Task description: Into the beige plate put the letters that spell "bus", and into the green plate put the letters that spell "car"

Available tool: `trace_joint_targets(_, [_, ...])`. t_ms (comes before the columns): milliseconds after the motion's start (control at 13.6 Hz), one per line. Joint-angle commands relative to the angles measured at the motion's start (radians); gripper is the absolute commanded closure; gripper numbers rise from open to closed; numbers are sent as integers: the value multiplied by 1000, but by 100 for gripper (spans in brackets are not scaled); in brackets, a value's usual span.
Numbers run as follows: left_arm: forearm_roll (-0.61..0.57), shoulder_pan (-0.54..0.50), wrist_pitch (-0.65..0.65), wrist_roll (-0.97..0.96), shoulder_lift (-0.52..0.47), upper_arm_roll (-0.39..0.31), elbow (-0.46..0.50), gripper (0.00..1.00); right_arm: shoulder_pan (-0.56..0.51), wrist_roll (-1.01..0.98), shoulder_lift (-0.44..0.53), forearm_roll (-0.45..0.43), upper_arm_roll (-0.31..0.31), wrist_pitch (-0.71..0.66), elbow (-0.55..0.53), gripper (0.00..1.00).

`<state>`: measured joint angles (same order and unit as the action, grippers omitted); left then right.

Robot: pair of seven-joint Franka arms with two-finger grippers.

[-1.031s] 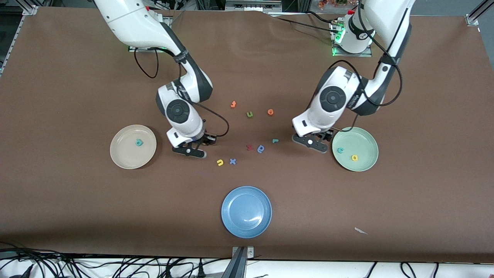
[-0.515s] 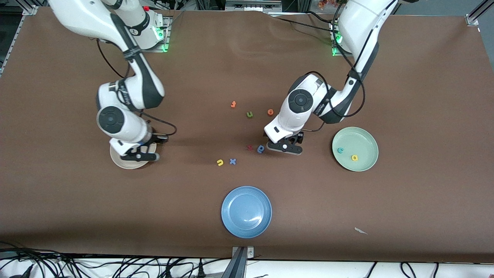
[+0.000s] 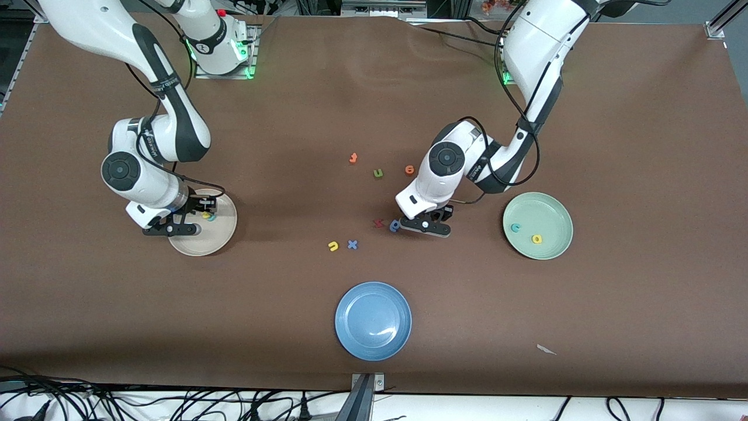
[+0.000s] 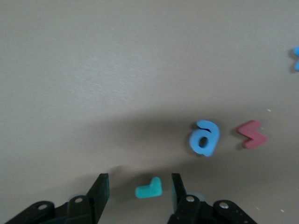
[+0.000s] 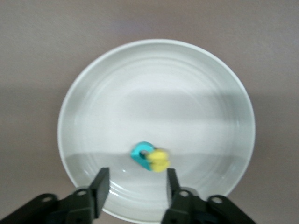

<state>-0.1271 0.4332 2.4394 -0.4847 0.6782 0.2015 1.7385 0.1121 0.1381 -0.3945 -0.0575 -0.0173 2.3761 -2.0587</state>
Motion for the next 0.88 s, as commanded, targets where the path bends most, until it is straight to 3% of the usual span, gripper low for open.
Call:
trace_joint_targets(0, [-49, 15, -5, -22, 14, 10, 13, 39, 82, 137, -1, 30, -10, 0, 44, 0])
trace_joint_targets(368, [-98, 13, -2, -15, 20, 10, 18, 38, 240, 212, -151, 119, -7, -9, 263, 0])
trace_joint_targets(663, [-104, 10, 3, -12, 27, 10, 18, 55, 352, 235, -320, 107, 8, -57, 484, 0])
trace_joint_targets(810, [-120, 12, 3, -14, 29, 10, 18, 58, 409, 250, -375, 111, 39, -93, 567, 0])
